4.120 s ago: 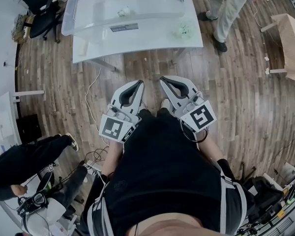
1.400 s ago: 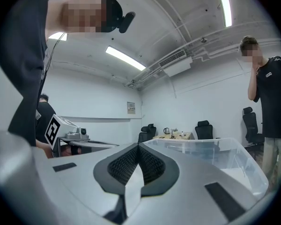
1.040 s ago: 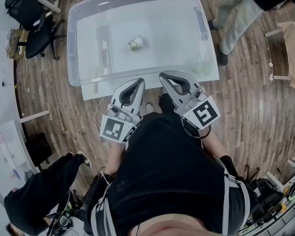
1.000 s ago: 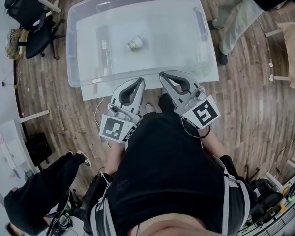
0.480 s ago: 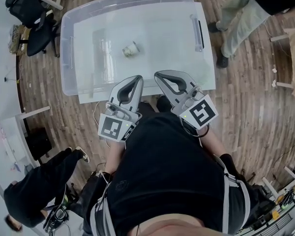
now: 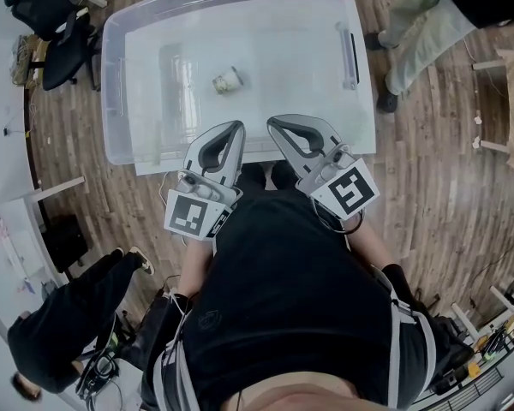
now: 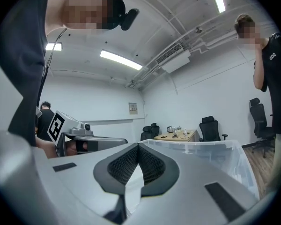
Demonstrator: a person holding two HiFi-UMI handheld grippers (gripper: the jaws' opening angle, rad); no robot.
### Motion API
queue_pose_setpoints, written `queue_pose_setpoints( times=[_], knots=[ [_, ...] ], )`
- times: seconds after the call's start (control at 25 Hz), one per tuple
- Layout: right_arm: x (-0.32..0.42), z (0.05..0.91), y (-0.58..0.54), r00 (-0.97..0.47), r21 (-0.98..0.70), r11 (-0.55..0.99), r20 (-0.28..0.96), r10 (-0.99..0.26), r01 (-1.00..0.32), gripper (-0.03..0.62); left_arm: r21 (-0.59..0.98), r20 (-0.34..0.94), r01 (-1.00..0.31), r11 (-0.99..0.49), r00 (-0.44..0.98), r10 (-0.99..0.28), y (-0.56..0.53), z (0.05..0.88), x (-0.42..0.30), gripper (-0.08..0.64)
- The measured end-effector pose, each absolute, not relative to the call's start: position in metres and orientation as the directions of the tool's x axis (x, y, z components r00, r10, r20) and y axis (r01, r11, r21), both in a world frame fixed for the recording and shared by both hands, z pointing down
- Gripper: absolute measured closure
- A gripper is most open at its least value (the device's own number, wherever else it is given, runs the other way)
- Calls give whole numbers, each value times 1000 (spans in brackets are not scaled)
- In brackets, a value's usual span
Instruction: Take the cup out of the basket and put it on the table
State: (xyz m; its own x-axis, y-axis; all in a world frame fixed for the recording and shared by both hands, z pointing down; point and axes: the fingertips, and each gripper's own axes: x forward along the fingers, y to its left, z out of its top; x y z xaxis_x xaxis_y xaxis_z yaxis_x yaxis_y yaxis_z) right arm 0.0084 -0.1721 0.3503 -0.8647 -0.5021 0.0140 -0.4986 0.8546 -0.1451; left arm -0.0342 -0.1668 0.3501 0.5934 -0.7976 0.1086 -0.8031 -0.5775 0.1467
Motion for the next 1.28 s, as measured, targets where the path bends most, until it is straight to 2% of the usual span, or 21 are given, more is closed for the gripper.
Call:
queue_pose_setpoints(
  times=[0.72, 1.08, 1.28],
  knots=[
    [-34, 371, -209, -849, -160, 834, 131, -513, -528, 575, 161, 89, -786, -597, 614, -785, -194, 351, -85, 541],
    [-55, 409, -252, -849, -129, 860, 282, -446, -494, 574, 173, 87, -786, -593, 612, -786, -209, 354, -106, 541],
    [-71, 436, -269, -846, -117, 881, 360, -393, -458, 518, 174, 96, -795, -581, 600, -794, -220, 358, -120, 541]
  ],
)
